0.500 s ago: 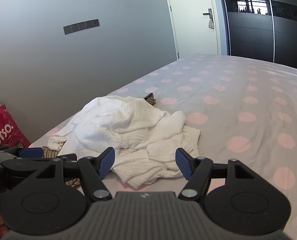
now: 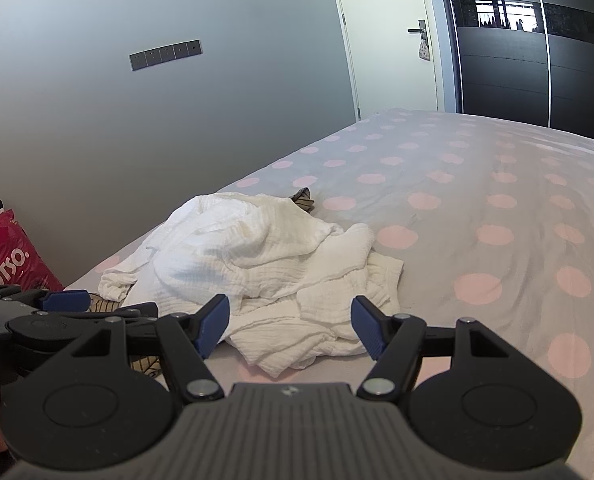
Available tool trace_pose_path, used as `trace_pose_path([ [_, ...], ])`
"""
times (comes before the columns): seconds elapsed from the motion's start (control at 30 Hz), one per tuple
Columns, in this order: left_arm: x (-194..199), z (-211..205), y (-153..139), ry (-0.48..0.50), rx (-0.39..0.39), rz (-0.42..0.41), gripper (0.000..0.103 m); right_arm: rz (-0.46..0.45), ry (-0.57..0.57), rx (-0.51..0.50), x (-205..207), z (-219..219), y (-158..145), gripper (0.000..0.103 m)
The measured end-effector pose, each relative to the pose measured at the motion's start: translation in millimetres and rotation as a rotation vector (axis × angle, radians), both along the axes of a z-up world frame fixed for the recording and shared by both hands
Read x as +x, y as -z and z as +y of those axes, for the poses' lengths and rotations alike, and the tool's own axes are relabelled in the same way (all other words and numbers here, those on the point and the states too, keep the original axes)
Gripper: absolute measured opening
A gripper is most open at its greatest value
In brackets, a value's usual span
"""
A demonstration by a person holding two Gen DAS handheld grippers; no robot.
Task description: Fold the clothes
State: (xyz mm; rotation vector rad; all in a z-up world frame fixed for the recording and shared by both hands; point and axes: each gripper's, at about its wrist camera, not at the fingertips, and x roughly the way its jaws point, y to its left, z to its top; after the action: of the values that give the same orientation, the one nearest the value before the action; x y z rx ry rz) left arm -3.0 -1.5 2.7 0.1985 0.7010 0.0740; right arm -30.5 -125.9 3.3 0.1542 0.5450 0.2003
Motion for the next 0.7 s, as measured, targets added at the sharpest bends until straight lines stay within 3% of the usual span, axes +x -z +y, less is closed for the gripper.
trace_pose_path([
  [0.7,2.2,-1.0,5.6,-0.007,-0.014,0.024,0.063,0.015,0.008,-0.008,1.0,-1.4,7.1,0.071],
])
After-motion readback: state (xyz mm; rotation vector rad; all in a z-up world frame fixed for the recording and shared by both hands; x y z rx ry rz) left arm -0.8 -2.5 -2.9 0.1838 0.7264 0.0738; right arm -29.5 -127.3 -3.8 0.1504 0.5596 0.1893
